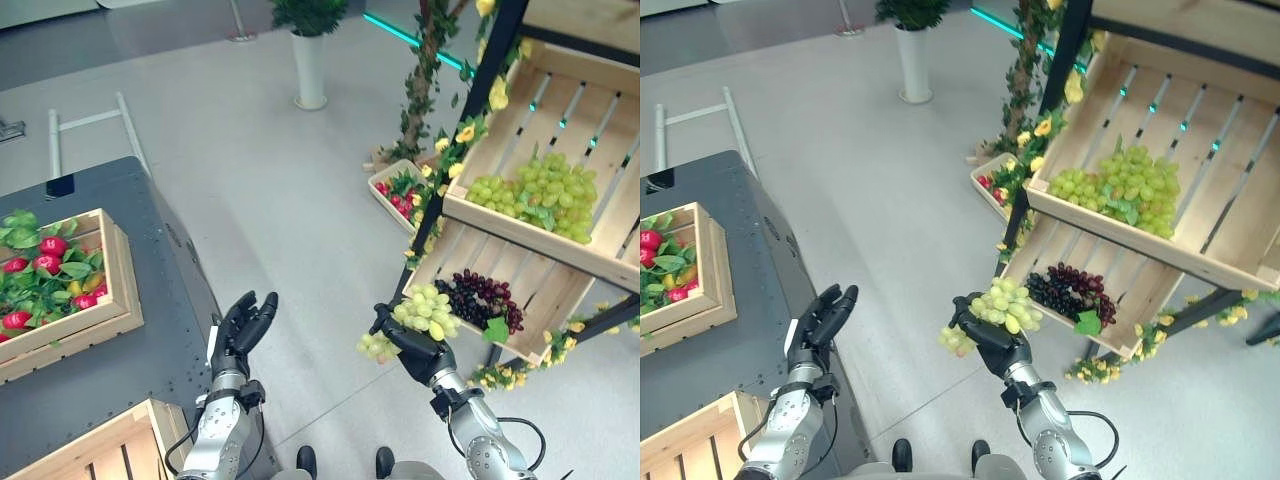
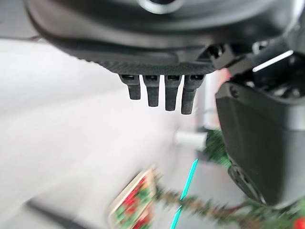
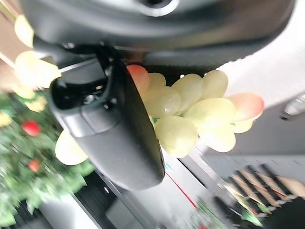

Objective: Pick up the fruits from the basket on one side to the basket on the other side

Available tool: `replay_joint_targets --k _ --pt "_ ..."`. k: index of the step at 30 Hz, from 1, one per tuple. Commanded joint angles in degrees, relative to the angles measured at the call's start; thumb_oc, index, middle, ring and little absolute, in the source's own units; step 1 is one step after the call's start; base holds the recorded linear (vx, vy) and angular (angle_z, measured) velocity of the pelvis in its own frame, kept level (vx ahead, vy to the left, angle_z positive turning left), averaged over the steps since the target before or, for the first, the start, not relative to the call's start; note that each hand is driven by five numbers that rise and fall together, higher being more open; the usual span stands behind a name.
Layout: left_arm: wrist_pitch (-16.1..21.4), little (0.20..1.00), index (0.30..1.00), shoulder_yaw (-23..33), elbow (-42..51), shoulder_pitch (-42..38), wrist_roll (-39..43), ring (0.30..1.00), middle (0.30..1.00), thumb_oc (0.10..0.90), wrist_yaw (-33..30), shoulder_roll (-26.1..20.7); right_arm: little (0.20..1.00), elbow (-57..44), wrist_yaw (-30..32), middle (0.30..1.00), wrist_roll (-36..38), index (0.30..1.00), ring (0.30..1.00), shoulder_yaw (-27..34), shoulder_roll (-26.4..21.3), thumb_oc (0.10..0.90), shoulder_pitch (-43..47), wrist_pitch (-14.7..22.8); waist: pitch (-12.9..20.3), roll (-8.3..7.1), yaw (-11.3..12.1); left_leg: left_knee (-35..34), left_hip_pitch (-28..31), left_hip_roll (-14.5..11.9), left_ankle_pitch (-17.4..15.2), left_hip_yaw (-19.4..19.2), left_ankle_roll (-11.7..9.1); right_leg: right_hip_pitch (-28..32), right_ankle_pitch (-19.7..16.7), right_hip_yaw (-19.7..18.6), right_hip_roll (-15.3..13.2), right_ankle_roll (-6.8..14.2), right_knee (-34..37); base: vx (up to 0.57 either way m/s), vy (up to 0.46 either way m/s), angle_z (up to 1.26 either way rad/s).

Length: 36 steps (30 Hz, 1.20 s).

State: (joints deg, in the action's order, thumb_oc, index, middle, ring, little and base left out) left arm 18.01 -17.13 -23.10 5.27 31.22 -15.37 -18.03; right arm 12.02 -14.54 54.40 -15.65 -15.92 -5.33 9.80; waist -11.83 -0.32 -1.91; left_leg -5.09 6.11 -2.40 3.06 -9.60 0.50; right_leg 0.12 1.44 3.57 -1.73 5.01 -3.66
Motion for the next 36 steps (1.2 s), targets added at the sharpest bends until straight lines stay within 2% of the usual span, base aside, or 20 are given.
replay_joint_targets --k 1,2,4,5,6,8,12,15,19,23,30,34,36 --pt "4.0 0.9 0.9 2.3 4.8 -0.9 -0.8 0.9 0.9 0.8 0.3 -1.4 0.3 -9.4 -2.6 0.3 1.8 0.3 0.3 4.4 0.1 0.4 5.3 9.4 -0.2 -0.64 0.6 0.8 1.7 4.0 -9.7 -0.7 4.1 -3.6 -3.1 8.0 -5.1 2.1 -9.7 -0.07 0.029 -1.01" --pt "4.0 0.9 0.9 2.4 4.8 -0.9 -0.8 0.9 0.9 0.8 0.2 -1.5 0.3 -9.4 -2.6 0.3 1.8 0.3 0.3 4.4 0.0 0.4 5.3 9.5 -0.2 -0.65 0.6 0.8 1.7 4.0 -9.7 -0.7 4.1 -3.5 -3.0 7.9 -5.2 2.0 -9.8 -0.09 -0.028 -1.1" --pt "4.4 0.9 0.9 3.0 5.0 -1.8 -0.1 0.9 0.9 0.8 -0.2 -2.0 0.3 -9.0 -2.8 0.3 2.6 0.3 0.3 4.5 -0.3 0.4 5.4 11.5 0.1 -1.09 1.0 2.0 0.8 3.3 -9.8 0.1 3.8 0.5 -0.1 6.6 -4.9 1.0 -4.0 -0.04 -0.116 -0.6" --pt "4.5 0.9 0.9 3.0 5.0 -2.0 -0.1 0.9 0.9 0.8 -0.4 -2.0 0.3 -8.9 -2.6 0.3 2.6 0.3 0.3 4.5 -0.3 0.4 5.4 11.9 0.3 -1.22 1.1 2.1 0.6 3.2 -9.9 0.2 3.7 1.1 0.2 6.3 -4.7 0.9 -2.6 -0.02 -0.172 -0.13" --pt "4.6 0.9 0.9 3.1 4.8 -2.7 -0.2 0.9 0.9 0.8 -1.5 -1.8 0.3 -8.1 -2.2 0.3 2.5 0.3 0.3 4.8 -0.4 0.4 5.9 12.7 0.9 -1.87 1.6 2.5 0.5 3.2 -10.1 -0.5 3.1 4.0 -0.5 7.1 -4.7 1.2 3.5 0.0 -0.181 0.02" --pt "4.6 0.9 0.9 3.6 4.2 -2.8 0.3 0.9 0.9 0.8 -3.5 -0.7 0.3 -8.4 0.3 0.3 2.0 0.3 0.3 5.2 -0.9 0.4 7.8 12.7 1.5 -2.28 2.1 2.6 1.0 2.7 -10.3 -1.9 2.2 6.1 -2.1 7.0 -4.3 1.6 8.7 0.0 -0.181 -0.08" --pt "4.3 0.9 0.9 4.5 3.7 -2.8 0.6 0.9 0.9 0.8 -3.5 0.2 0.3 -10.8 2.0 0.3 0.2 0.3 0.3 6.8 -2.1 0.4 9.8 12.6 2.3 -2.07 2.5 1.3 2.0 2.0 -9.9 -3.0 1.3 6.3 -1.7 7.0 -3.9 1.2 8.7 0.01 -0.1 -0.07" --pt "4.4 0.9 0.9 5.1 2.7 -1.8 0.5 0.9 0.9 0.8 -1.7 0.8 0.3 -14.8 1.7 0.3 -1.3 0.3 0.3 8.8 -3.9 0.4 9.2 10.1 2.8 -2.13 1.6 1.1 2.9 1.8 -9.9 -3.2 1.0 6.7 -1.5 6.2 -3.3 0.7 8.7 0.04 -0.082 -0.06" --pt "4.0 0.9 0.9 4.3 2.6 -2.5 -0.3 0.9 0.9 0.8 -0.3 0.9 0.3 -21.4 -3.9 0.3 0.7 0.3 0.3 11.5 -7.8 0.4 8.9 6.4 3.1 -2.41 0.6 1.2 3.3 1.4 -10.1 -3.3 0.7 6.8 -0.9 5.2 -2.6 0.2 8.7 0.02 -0.082 -0.07" --pt "3.8 0.9 0.9 3.6 1.3 -3.5 -0.5 0.9 0.9 0.8 0.1 1.0 0.3 -25.6 -5.8 0.3 3.3 0.3 0.3 13.1 -10.1 0.4 11.2 5.7 3.4 -2.54 0.3 1.0 3.7 1.1 -10.2 -3.3 0.3 7.0 -0.6 5.2 -2.5 0.2 8.7 0.02 -0.055 -0.01" --pt "3.9 0.9 0.9 3.0 -2.0 -4.1 -0.8 0.9 0.9 0.8 1.4 1.1 0.3 -33.5 -6.9 0.3 4.0 0.3 0.3 15.6 -12.4 0.4 15.7 1.3 4.8 -2.24 -0.2 0.5 4.0 0.7 -10.2 -3.2 -0.4 7.0 -0.2 5.0 -2.3 0.1 8.7 0.01 -0.006 0.0" --pt "4.1 0.9 0.9 2.3 -3.6 -4.8 -1.4 0.9 0.9 0.8 1.7 1.2 0.3 -36.7 -5.5 0.3 5.5 0.3 0.3 16.3 -13.2 0.4 18.0 -1.1 5.5 -2.2 -0.4 0.5 4.1 0.6 -10.2 -3.2 -0.5 7.1 -0.2 4.9 -2.3 0.0 8.7 0.0 0.0 0.0" --pt "3.9 0.9 0.9 1.8 -4.0 -5.3 -1.4 0.9 0.9 0.8 1.9 1.2 0.3 -37.0 -4.5 0.3 4.0 0.3 0.3 16.3 -13.5 0.4 19.3 -1.1 5.7 -2.29 -0.3 0.6 4.2 0.6 -10.3 -3.1 -0.6 7.2 -0.2 4.9 -2.3 0.1 8.7 0.0 0.0 0.0"
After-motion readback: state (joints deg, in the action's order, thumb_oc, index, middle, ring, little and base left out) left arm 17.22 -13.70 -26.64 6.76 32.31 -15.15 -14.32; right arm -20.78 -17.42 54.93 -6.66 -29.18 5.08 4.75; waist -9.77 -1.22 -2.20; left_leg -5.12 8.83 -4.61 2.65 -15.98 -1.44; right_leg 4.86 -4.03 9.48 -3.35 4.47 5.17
